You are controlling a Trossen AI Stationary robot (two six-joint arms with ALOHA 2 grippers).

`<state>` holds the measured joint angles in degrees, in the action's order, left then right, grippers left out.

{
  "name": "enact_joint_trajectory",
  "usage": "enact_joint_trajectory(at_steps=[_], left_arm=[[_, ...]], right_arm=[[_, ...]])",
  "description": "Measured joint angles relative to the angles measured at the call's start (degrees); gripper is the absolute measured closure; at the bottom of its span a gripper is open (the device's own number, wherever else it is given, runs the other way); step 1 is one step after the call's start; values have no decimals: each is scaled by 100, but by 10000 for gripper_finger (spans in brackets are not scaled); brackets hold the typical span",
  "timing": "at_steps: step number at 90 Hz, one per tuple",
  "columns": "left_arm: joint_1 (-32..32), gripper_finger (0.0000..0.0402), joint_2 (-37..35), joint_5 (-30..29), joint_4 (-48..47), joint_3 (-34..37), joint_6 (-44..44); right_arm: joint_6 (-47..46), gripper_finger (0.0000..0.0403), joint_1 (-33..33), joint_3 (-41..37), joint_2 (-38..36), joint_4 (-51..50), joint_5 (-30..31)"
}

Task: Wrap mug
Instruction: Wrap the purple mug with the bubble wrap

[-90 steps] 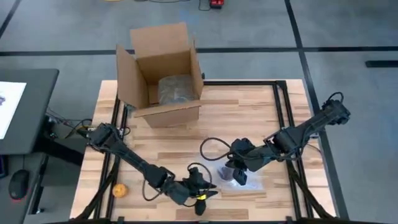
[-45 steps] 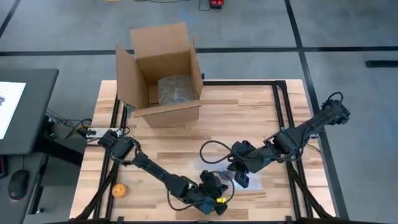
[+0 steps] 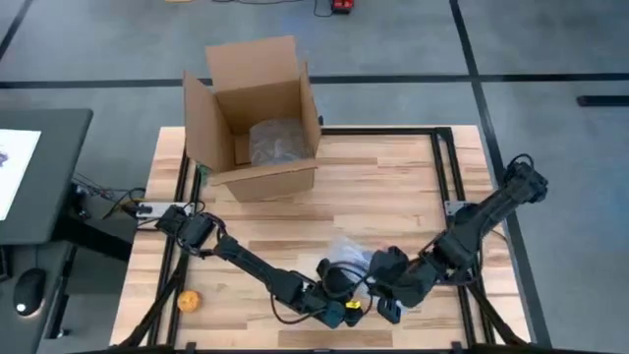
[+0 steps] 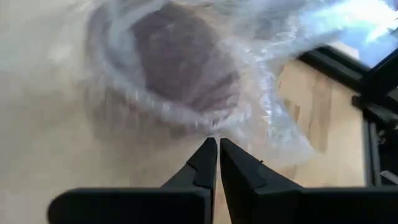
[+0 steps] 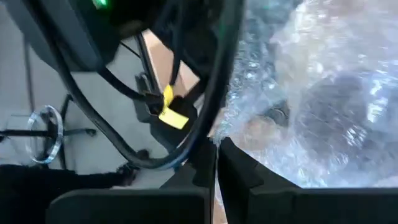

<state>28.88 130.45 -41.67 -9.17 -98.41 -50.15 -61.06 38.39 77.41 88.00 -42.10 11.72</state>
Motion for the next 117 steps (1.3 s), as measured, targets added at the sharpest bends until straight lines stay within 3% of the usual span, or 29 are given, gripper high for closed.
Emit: enact_joint_trajectory(at_steps=[25, 48, 66, 82, 95, 104, 117], left_arm=[[198, 401, -124, -20, -184, 4, -47], [714, 401, -885, -44, -1153, 2, 195], [1044, 401, -1676, -257, -1312, 3, 374], [977, 402, -2290, -691, -1214, 0, 650], [663, 402, -2366, -742, -1258, 0, 1031], [435, 402, -2363, -636, -1416, 0, 1179], [271, 402, -2374, -634, -1822, 1, 1016]], right_arm=[[88, 403, -143, -4, 237, -497, -38], [328, 403, -244, -2, 290, -447, -112], [661, 403, -260, 0, 616, 249, -248], [757, 403, -308, 0, 986, 523, -281], [1041, 401, -388, 0, 1213, 513, -288], [1259, 379, -449, -7, 1277, 504, -455], [1563, 311, -520, -4, 1251, 530, -627]])
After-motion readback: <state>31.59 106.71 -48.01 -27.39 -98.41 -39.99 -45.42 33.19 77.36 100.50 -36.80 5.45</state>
